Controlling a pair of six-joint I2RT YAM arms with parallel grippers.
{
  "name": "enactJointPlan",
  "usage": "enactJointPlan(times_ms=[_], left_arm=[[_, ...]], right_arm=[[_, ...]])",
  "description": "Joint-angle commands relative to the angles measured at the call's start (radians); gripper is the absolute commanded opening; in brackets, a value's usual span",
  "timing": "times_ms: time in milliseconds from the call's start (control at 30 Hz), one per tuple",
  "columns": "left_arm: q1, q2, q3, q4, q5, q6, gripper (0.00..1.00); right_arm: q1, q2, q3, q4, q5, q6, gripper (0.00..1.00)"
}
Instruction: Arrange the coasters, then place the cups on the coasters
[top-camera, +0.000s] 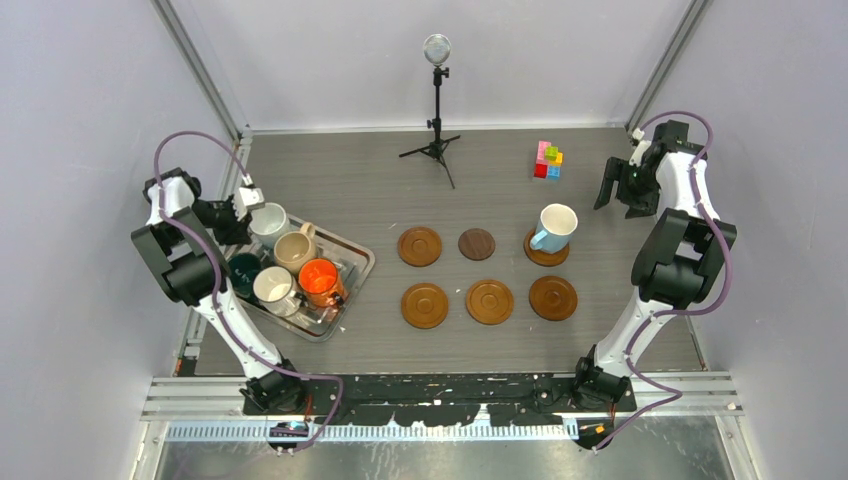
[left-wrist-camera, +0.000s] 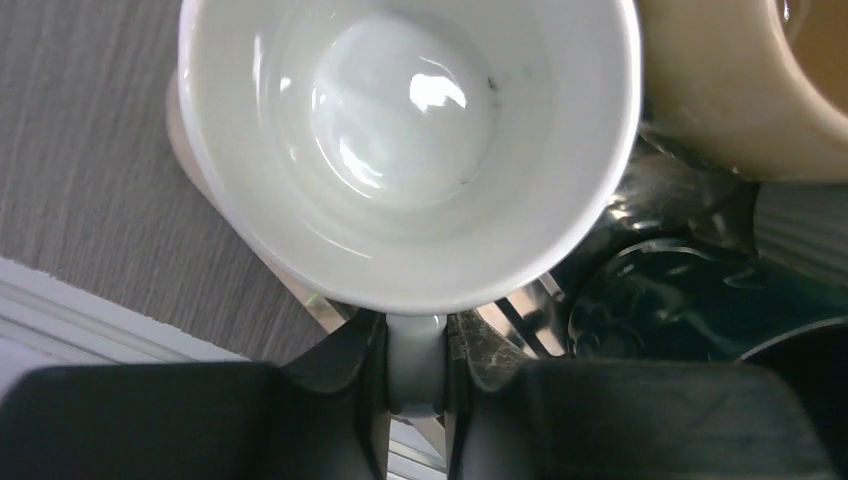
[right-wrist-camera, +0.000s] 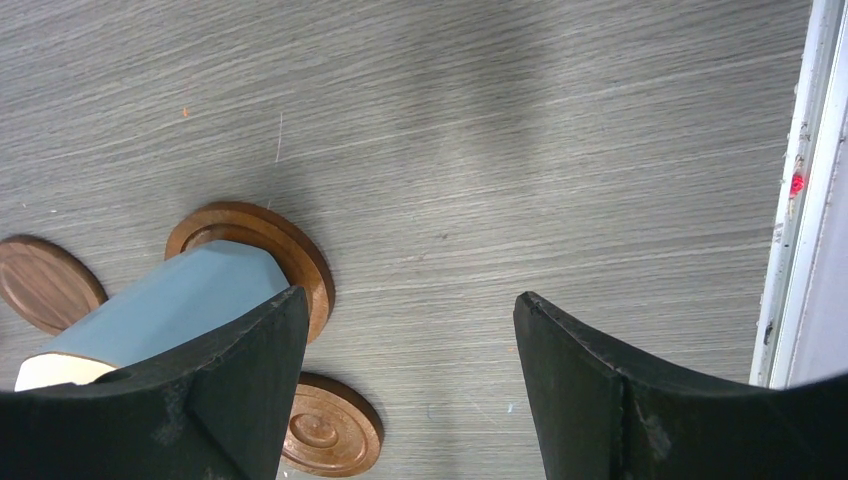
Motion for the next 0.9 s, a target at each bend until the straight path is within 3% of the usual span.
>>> enactJointPlan(times_ms=[0, 67, 300, 500, 633, 867], left_arm=[[-0.006, -0.085, 0.01, -0.034, 0.088, -0.034, 0.11], [-0.006, -0.098, 0.012, -0.029, 0.099, -0.063, 0.0], [-0.007, -0.17, -0.011, 0.044, 0.154, -0.188, 0.0], [-0.038, -0.26, -0.011, 0.188, 0.191, -0.457, 0.0], [-0.139, -0.348, -0.049, 0.402, 0.094, -0.739, 0.0], [-0.43, -0.371, 0.067, 0.438, -0.114, -1.066, 0.0]], right_arm=[[0.005, -0.022, 0.011, -0.006, 0.015, -0.013, 0.79], [0.004, -0.019, 0.017, -0.006, 0.009, -0.01, 0.8], [0.005, -0.019, 0.022, -0.005, -0.009, -0.005, 0.79], [0.005, -0.023, 0.031, -0.005, -0.027, 0.005, 0.79], [0.005, -0.033, 0.039, 0.008, -0.034, 0.024, 0.79], [0.005, -0.051, 0.075, 0.012, -0.046, 0.053, 0.8]])
